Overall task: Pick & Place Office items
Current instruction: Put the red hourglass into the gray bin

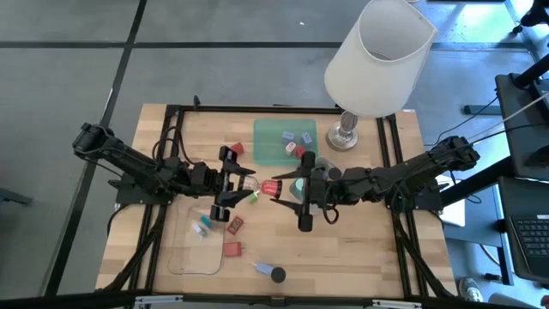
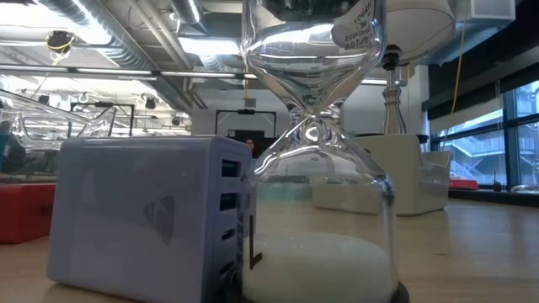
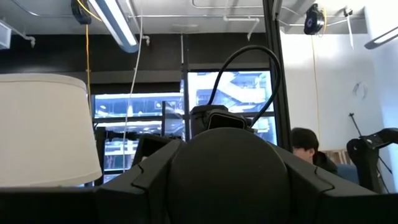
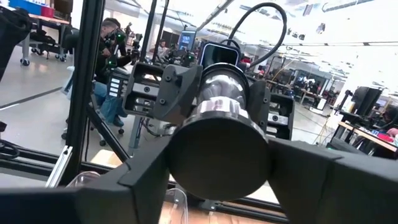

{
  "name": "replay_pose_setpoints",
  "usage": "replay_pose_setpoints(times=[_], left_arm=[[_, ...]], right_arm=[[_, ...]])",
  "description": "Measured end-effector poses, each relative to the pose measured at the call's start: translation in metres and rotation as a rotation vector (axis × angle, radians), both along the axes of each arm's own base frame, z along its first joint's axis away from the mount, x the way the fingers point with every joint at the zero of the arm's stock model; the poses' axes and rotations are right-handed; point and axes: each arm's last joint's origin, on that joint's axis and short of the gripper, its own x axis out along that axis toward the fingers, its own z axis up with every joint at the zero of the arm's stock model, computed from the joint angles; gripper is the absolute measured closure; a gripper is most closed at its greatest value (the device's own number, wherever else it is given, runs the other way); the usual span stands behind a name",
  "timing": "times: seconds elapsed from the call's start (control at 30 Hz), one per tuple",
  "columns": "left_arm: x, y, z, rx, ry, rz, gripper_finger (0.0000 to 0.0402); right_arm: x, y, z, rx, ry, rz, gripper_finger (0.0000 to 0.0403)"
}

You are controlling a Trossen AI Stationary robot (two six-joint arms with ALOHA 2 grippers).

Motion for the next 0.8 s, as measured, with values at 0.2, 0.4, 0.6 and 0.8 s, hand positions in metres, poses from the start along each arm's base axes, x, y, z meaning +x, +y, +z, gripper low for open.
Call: replay_pose_setpoints(times=[0.2,0.4,0.6,0.8], left_arm=[[-0.0004,0.0001,0.0006,-0.005,-0.007,0.000,0.0199],[-0.0002,0.0001,0.0003,-0.008,-0.003,0.005,0.0192],[0.0005,0.0001,-0.0010,-0.027,0.016,0.003,0.0165],[0.0012,-0.0001,-0.0021,-0.060,0.031,-0.018,0.0126]], right_arm=[[0.0000,0.0001,0.0005,0.028,-0.005,0.005,0.0190],[0.0000,0.0001,0.0005,0.029,-0.005,0.005,0.0190],[0.0000,-0.0003,0.0005,0.032,-0.005,-0.003,0.0188],[0.0000,-0.0009,0.0004,0.034,-0.004,-0.026,0.0187]])
